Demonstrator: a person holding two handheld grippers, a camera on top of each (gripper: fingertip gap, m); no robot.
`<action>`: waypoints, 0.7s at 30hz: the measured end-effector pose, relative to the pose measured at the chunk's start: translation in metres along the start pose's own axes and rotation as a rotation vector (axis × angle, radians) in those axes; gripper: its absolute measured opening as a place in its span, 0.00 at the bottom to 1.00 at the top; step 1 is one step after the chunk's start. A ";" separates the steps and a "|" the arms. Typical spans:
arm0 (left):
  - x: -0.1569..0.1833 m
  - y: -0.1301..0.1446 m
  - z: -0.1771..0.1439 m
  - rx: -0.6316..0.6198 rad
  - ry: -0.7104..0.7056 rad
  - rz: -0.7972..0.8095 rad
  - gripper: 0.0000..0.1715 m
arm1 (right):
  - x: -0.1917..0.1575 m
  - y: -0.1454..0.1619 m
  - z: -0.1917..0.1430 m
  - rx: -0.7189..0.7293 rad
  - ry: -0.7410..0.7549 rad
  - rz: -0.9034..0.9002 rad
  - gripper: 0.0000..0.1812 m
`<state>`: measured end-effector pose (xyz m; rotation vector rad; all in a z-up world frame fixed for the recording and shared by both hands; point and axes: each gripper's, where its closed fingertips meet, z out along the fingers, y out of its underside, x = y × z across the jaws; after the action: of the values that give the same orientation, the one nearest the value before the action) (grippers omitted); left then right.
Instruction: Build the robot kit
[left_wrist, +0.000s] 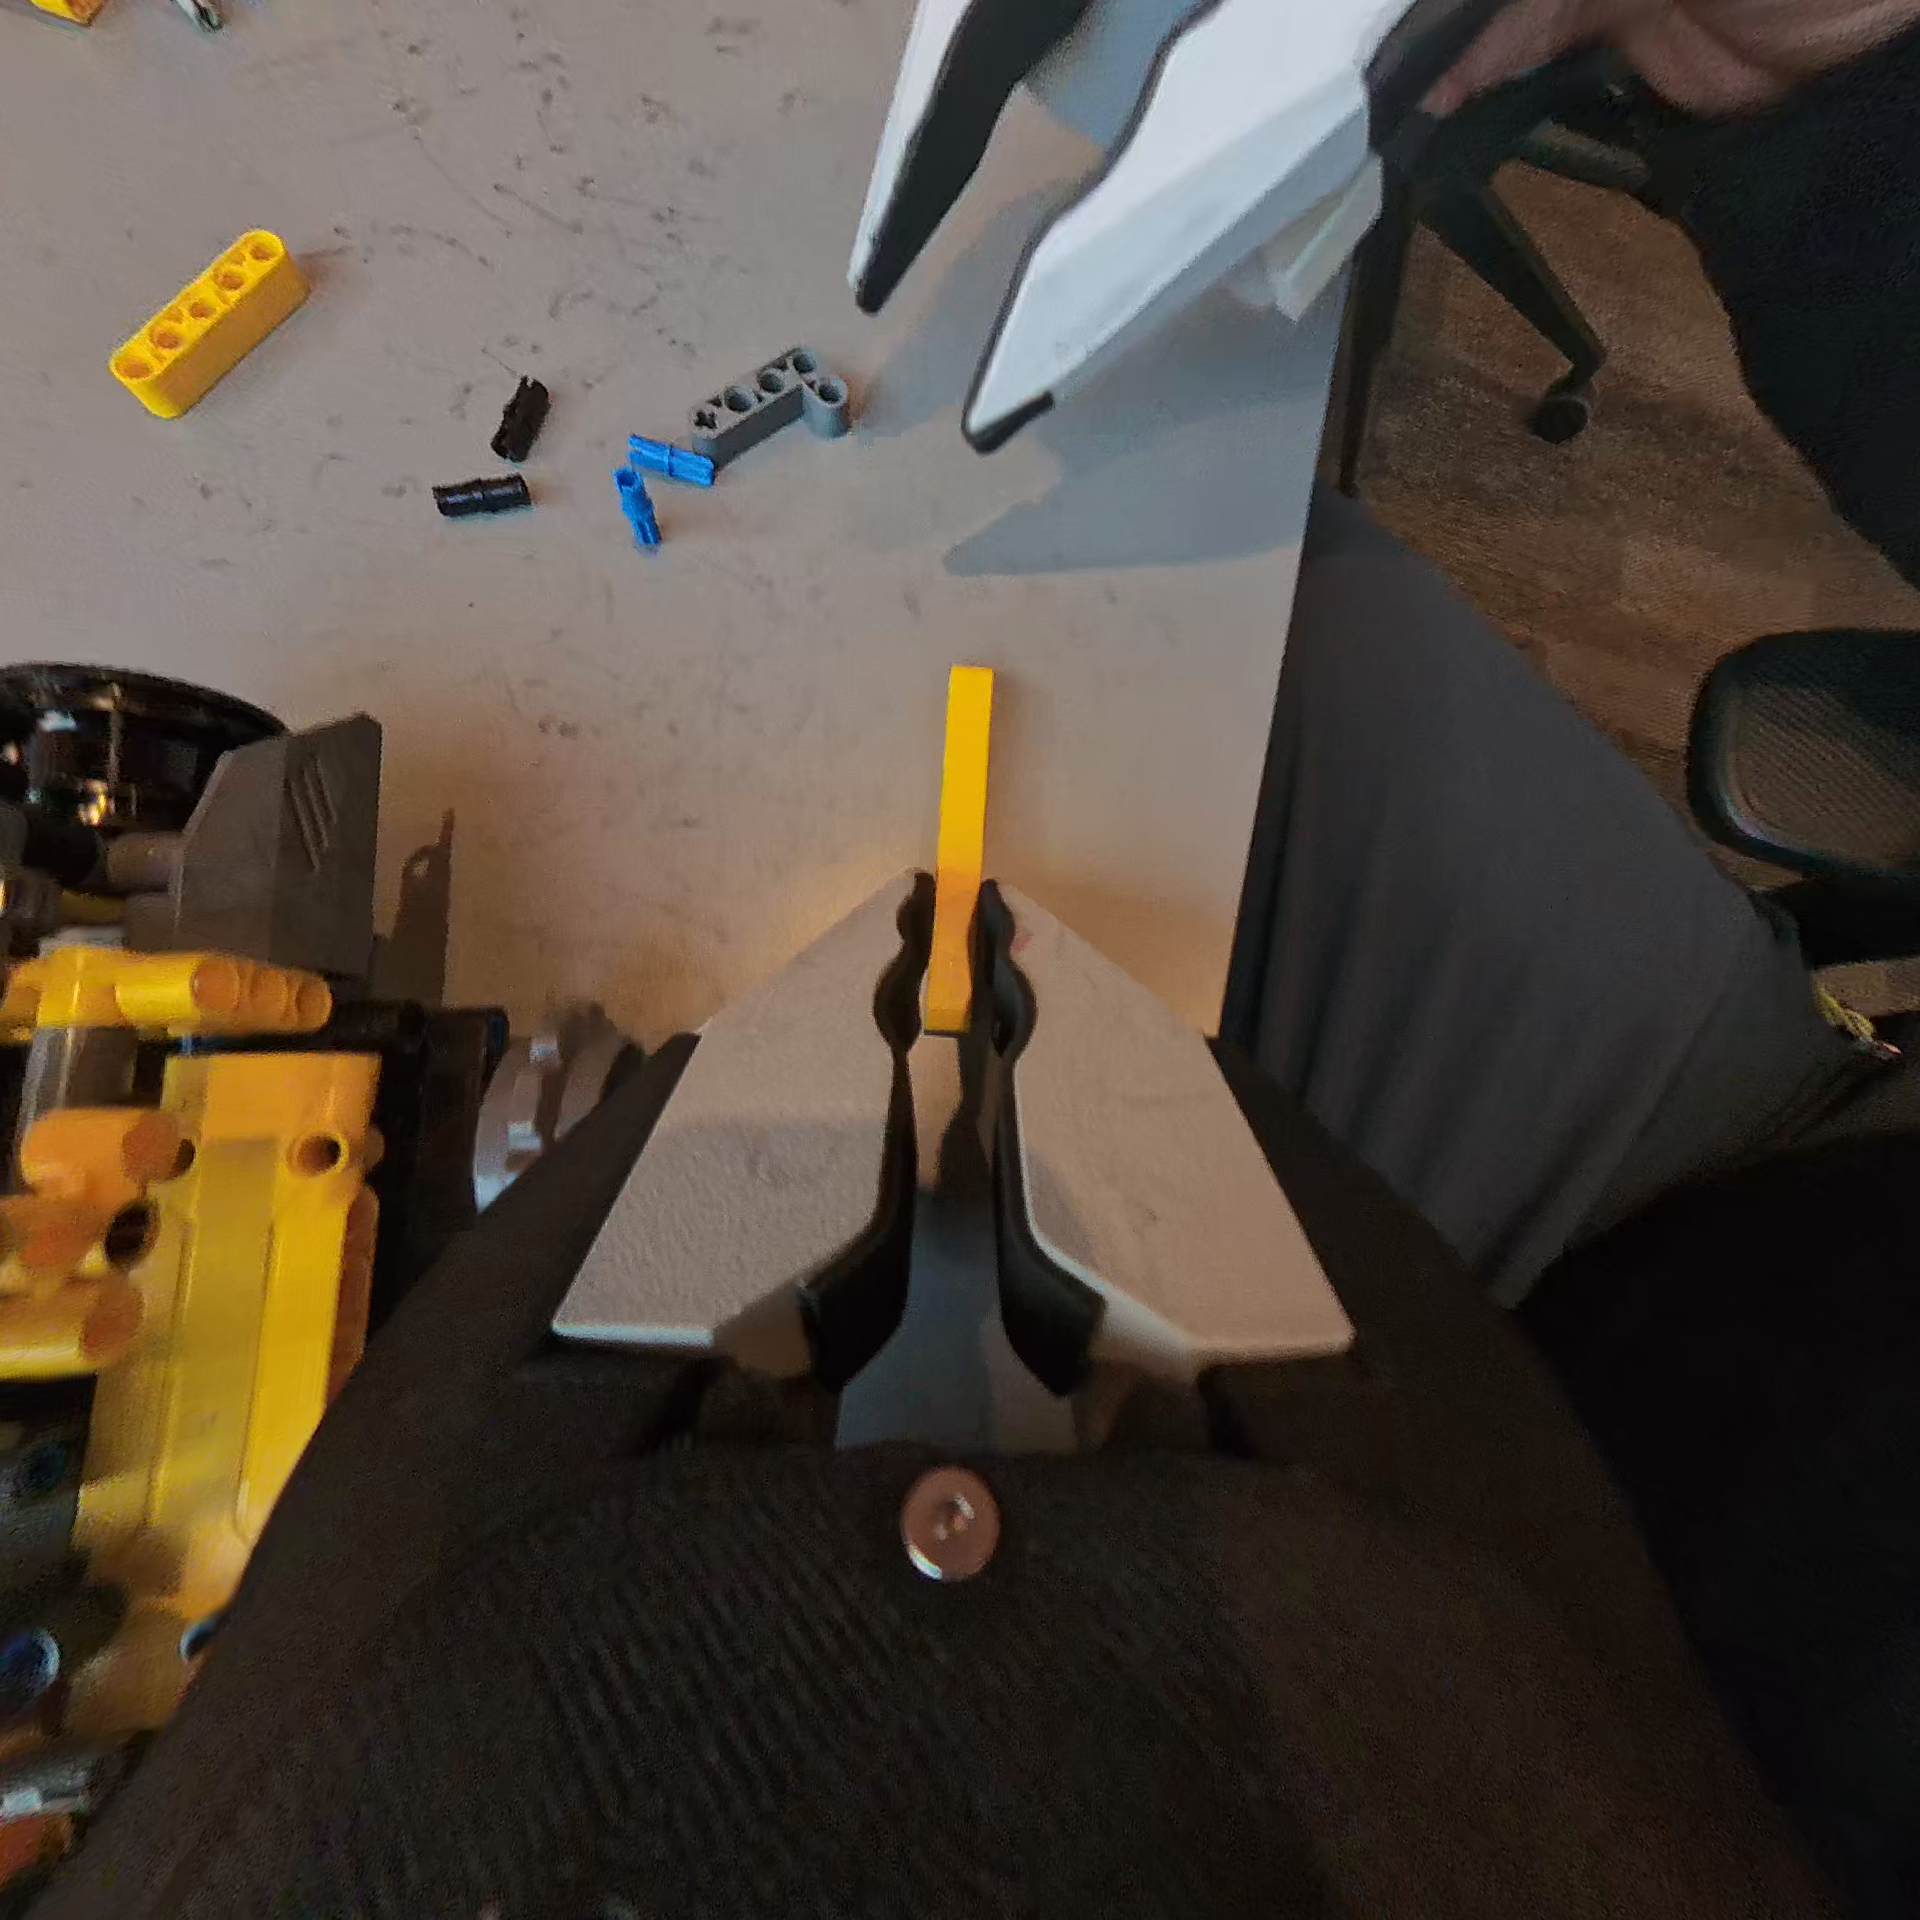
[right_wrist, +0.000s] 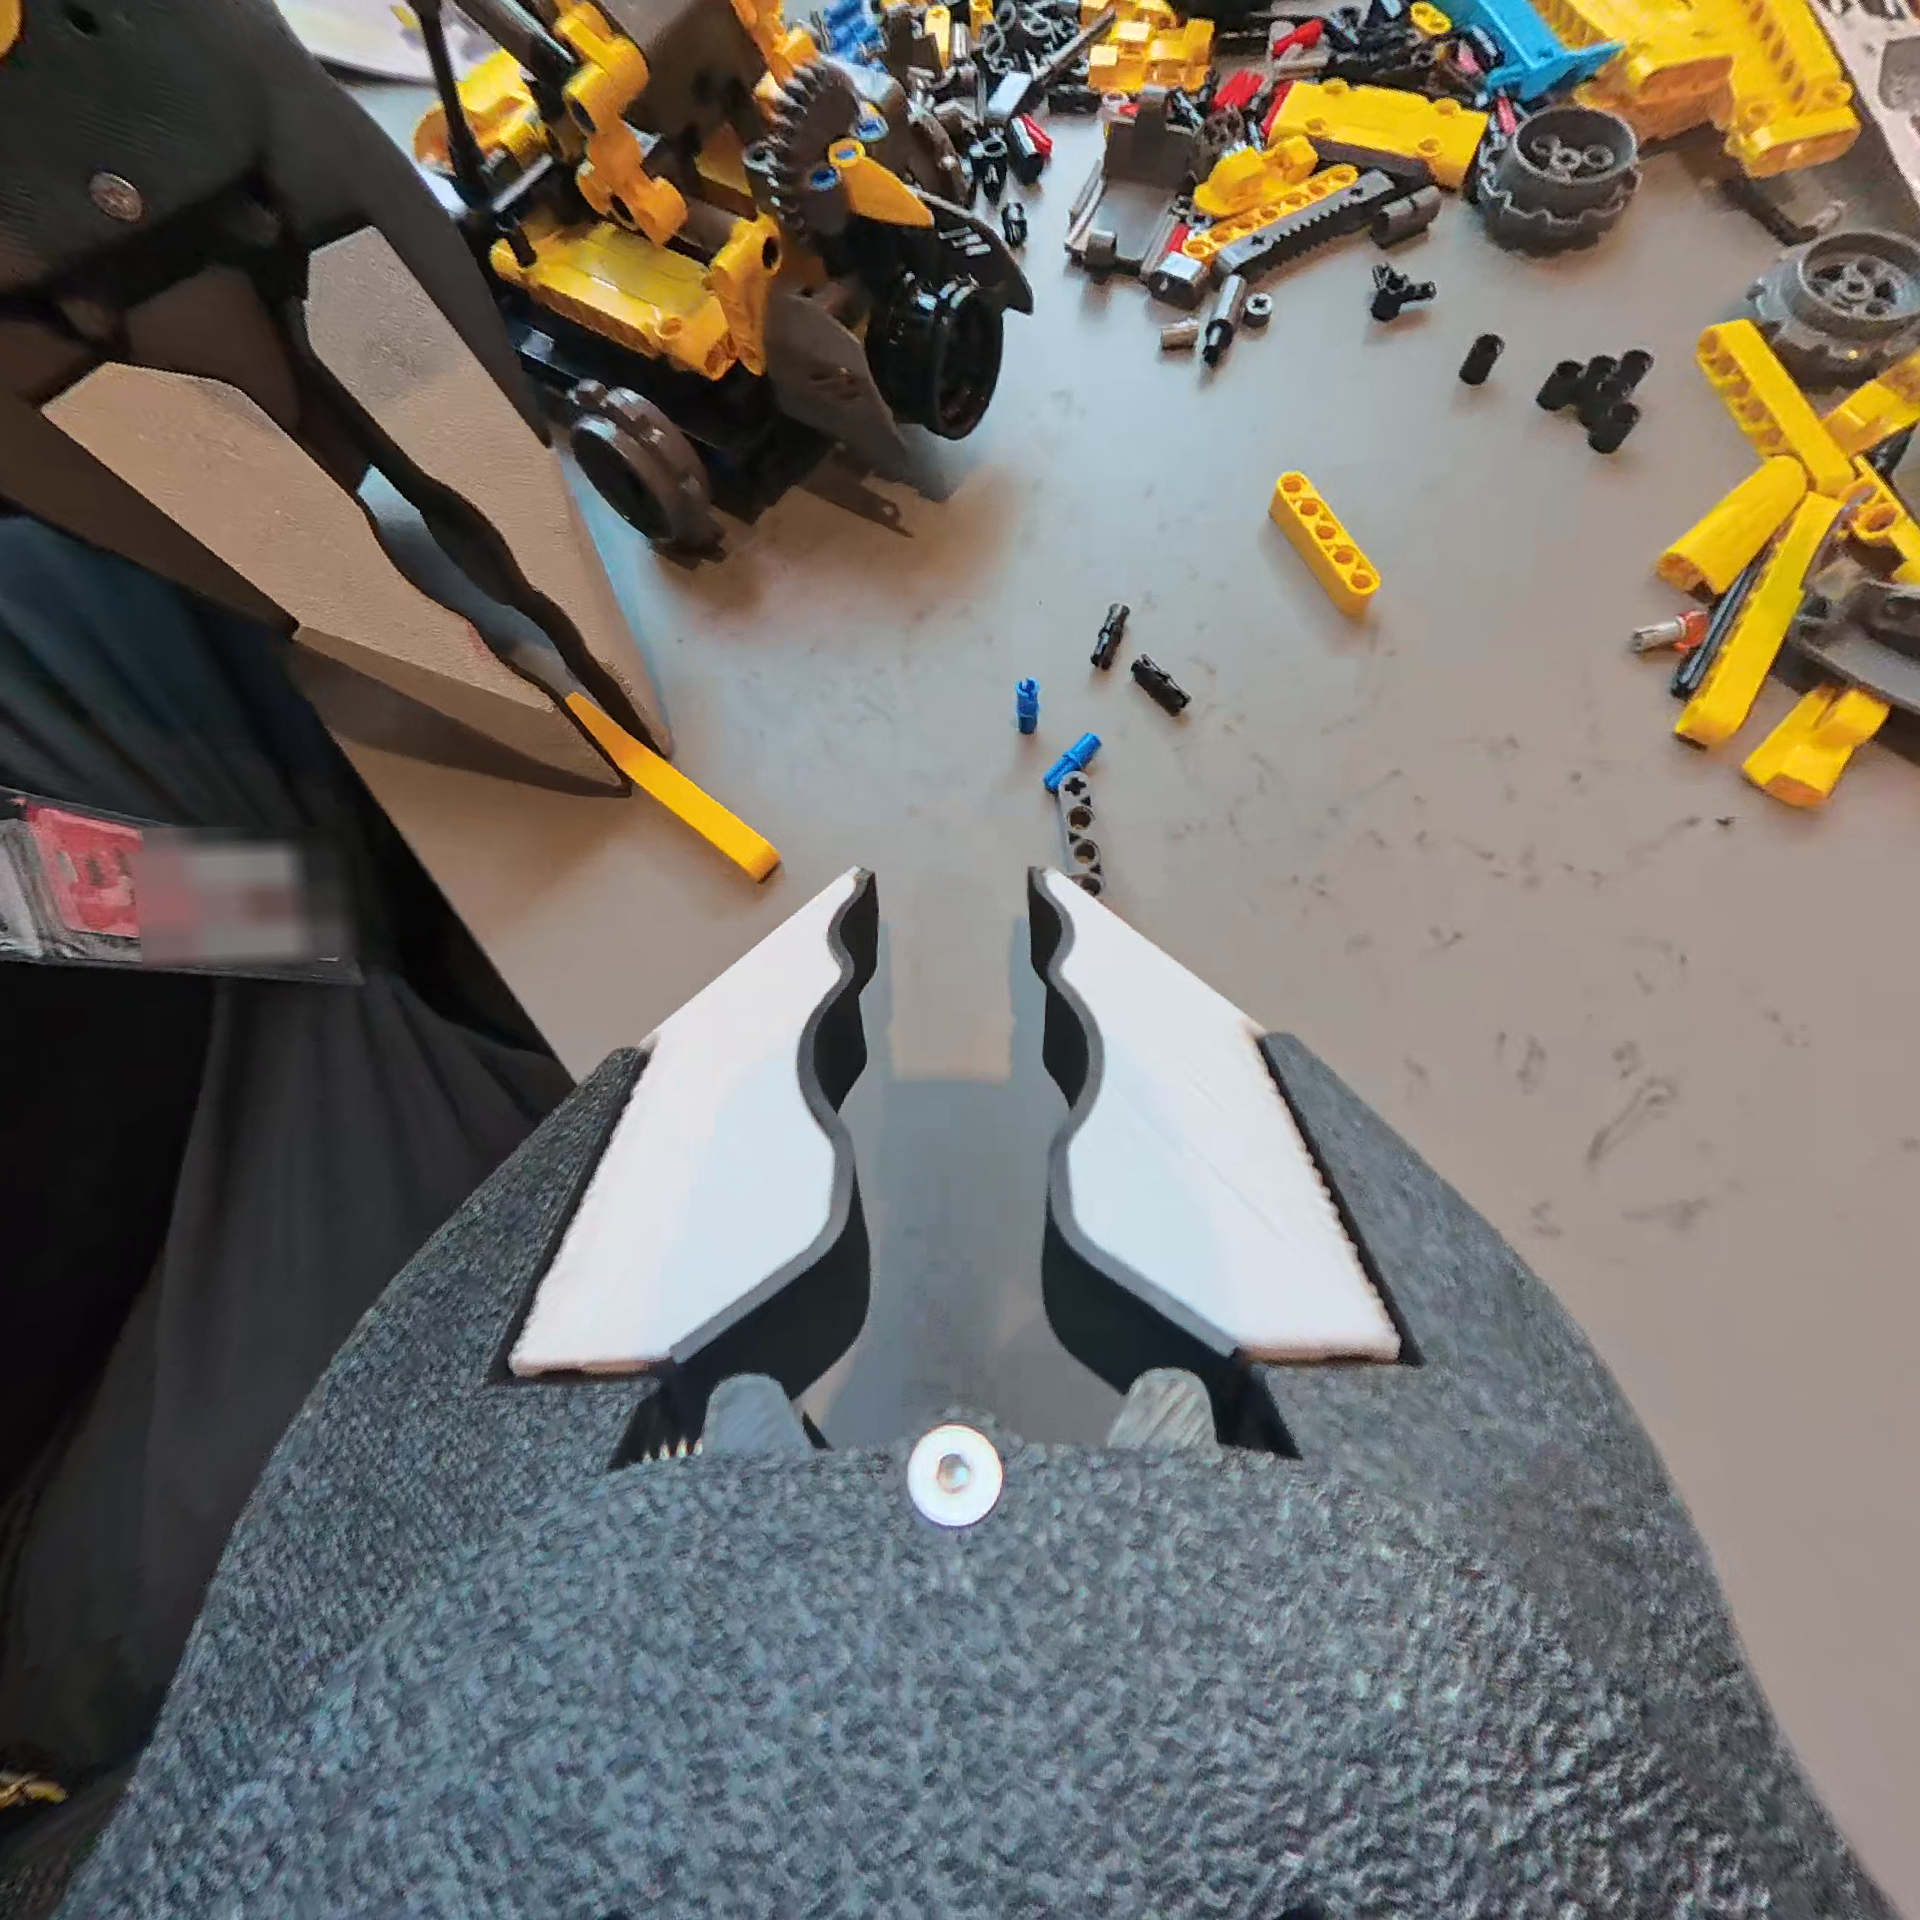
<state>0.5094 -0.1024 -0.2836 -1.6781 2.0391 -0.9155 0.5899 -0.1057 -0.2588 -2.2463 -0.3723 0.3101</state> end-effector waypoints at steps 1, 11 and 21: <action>-0.001 -0.003 0.003 -0.006 -0.018 0.005 0.03 | 0.001 0.002 0.002 -0.006 0.000 0.007 0.16; -0.002 -0.004 0.003 -0.010 -0.099 0.031 0.24 | 0.007 0.010 0.004 0.004 0.021 0.022 0.20; 0.011 0.032 -0.052 0.131 -0.127 0.025 0.23 | 0.010 0.020 0.000 -0.004 0.032 0.025 0.20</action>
<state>0.4501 -0.0970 -0.2655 -1.5961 1.8714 -0.8901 0.6022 -0.1144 -0.2755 -2.2584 -0.3290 0.2868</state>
